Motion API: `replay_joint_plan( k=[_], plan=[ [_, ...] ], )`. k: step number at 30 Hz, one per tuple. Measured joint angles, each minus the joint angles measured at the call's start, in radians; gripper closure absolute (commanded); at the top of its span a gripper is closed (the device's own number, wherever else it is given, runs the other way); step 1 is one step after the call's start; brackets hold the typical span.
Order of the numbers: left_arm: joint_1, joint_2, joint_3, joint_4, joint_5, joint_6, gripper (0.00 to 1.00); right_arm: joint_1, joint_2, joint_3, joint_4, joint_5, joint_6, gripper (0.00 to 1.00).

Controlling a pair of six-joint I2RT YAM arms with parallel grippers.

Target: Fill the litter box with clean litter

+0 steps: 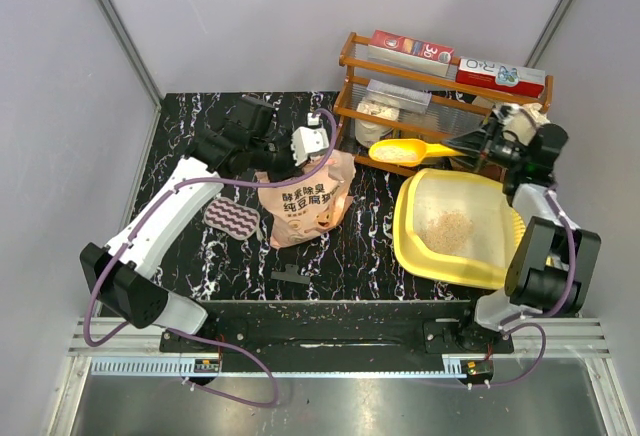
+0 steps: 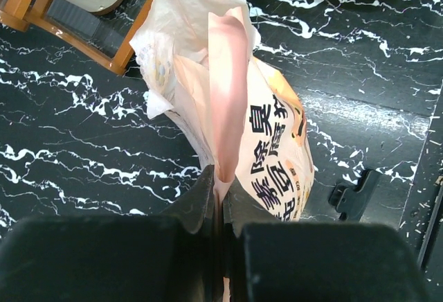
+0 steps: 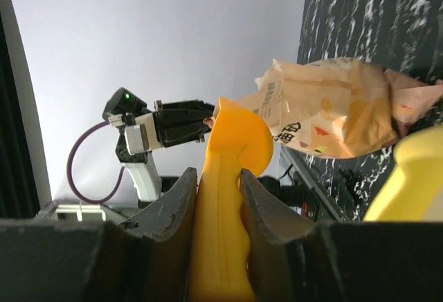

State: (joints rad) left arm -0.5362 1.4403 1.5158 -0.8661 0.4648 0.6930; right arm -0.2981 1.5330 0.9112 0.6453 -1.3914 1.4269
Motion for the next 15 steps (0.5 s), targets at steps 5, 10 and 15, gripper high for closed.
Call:
replay_joint_plan(
  k=[5, 10, 15],
  plan=[
    [-0.006, 0.004, 0.0, 0.008, 0.029, -0.024, 1.0, -0.185, -0.092, -0.06, -0.08, -0.032, -0.047, 1.0],
    [-0.021, 0.011, -0.004, 0.031, 0.061, -0.047, 1.0, -0.367, -0.199, -0.125, -0.209, -0.059, -0.118, 1.0],
    [-0.03, 0.016, -0.018, 0.064, 0.095, -0.063, 1.0, -0.591, -0.283, -0.165, -0.364, -0.071, -0.213, 1.0]
  ],
)
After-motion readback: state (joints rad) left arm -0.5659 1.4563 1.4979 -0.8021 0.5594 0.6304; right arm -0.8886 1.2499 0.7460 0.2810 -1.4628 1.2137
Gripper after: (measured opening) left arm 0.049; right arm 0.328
